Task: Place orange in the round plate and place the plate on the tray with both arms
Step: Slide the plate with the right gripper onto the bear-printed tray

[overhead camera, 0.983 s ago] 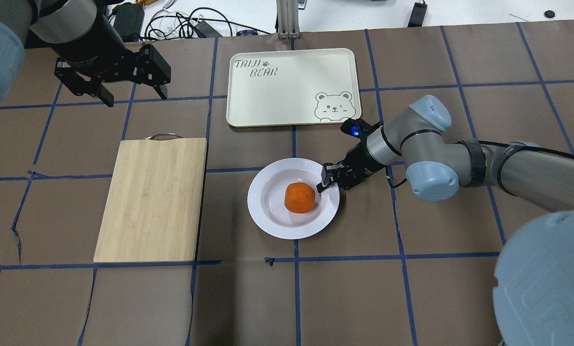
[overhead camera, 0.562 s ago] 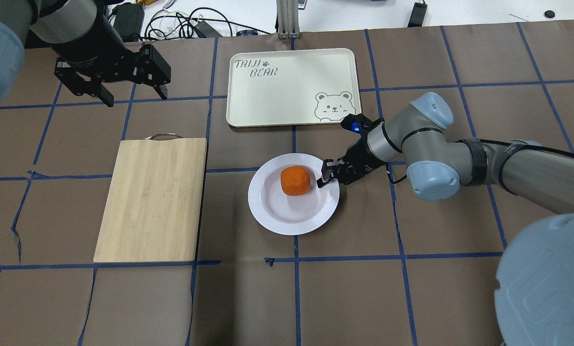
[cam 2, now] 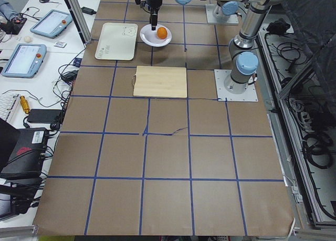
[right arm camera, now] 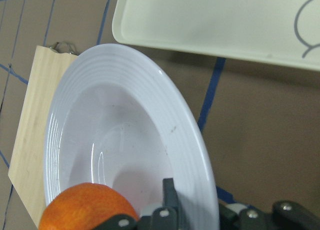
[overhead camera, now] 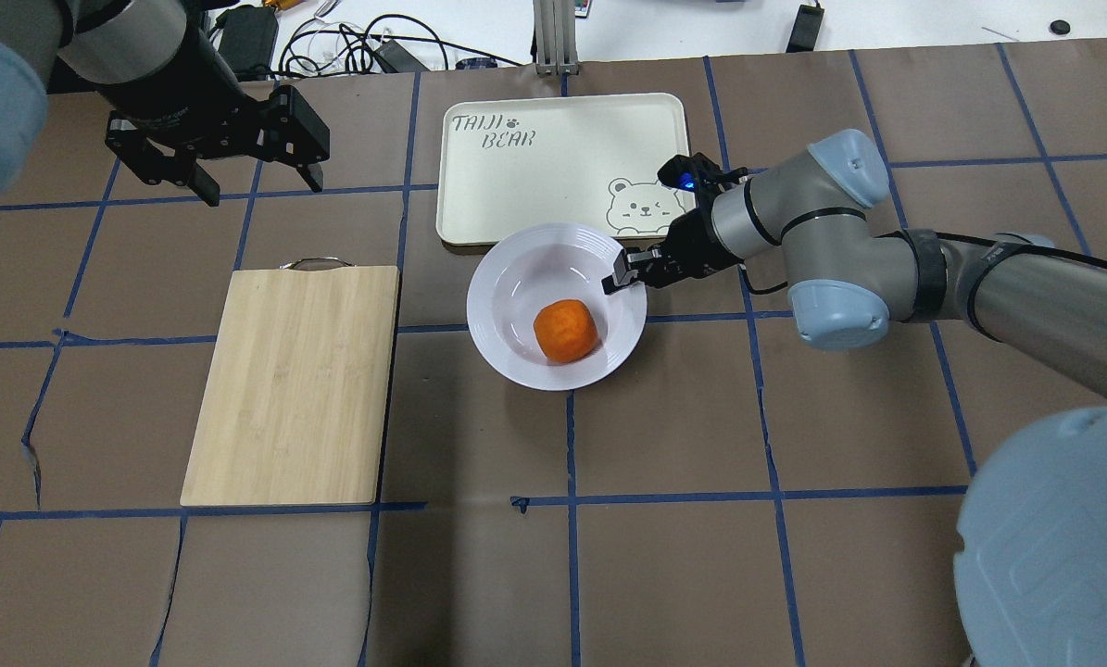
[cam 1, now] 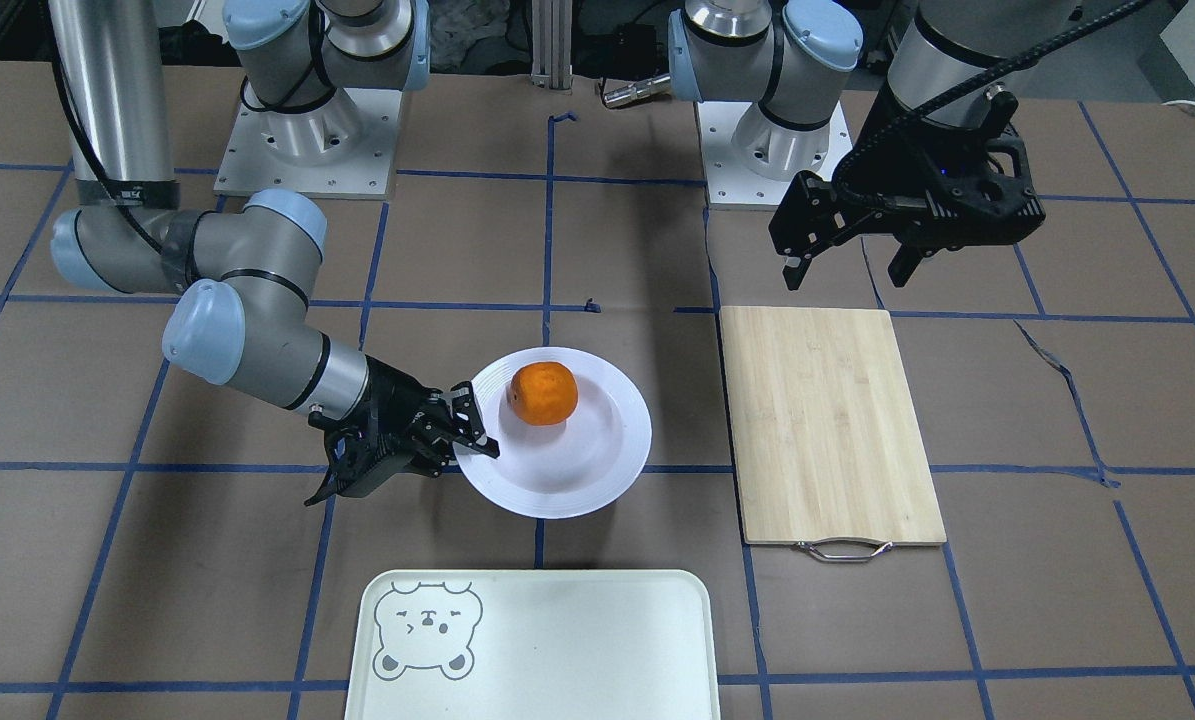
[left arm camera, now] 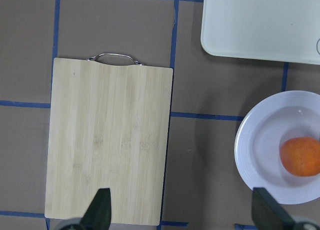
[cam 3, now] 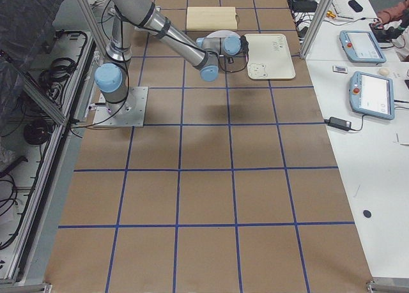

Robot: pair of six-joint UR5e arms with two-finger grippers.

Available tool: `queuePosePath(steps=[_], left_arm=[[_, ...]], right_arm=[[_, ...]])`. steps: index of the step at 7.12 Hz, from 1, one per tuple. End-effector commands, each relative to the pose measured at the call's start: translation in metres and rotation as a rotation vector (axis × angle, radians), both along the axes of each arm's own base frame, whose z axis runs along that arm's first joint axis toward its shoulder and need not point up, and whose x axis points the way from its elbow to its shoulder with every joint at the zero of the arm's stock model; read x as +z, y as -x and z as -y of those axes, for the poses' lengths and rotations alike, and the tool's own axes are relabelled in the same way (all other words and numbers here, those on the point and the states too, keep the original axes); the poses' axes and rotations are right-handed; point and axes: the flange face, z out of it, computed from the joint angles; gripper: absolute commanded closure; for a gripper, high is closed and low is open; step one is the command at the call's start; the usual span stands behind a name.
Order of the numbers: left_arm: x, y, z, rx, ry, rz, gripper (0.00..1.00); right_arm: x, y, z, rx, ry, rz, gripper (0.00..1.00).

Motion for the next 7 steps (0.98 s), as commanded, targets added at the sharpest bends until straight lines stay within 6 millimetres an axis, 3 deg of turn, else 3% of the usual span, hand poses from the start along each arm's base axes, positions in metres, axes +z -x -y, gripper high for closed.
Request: queuePosePath(steps=[1,2,4,5,7], left_arm=[[0.0,0.0,0.0,0.0,0.0,0.001,0.0],[-0.001,0.0,0.0,0.0,-0.002,0.001,0.0],[-0.001,0.0,0.0,0.0,-0.003,0.001,0.0],[-0.001,0.0,0.0,0.0,-0.003,0.001,0.0],[0.0,0.0,-0.001,0.0,-0.002,0.001,0.0]], right_arm=[[0.032,-0.001,0.038,-0.11,-0.042,0.037,1.0],[0.031,0.0,0.073,-0.156,-0.06,0.046,1.0],[0.009,0.003,0.142,-0.208,-0.15,0.038,1.0],[0.01,0.005,0.167,-0.213,-0.15,0.014,1.0],[-0.019,0.009,0.194,-0.229,-0.154,-0.035,1.0]])
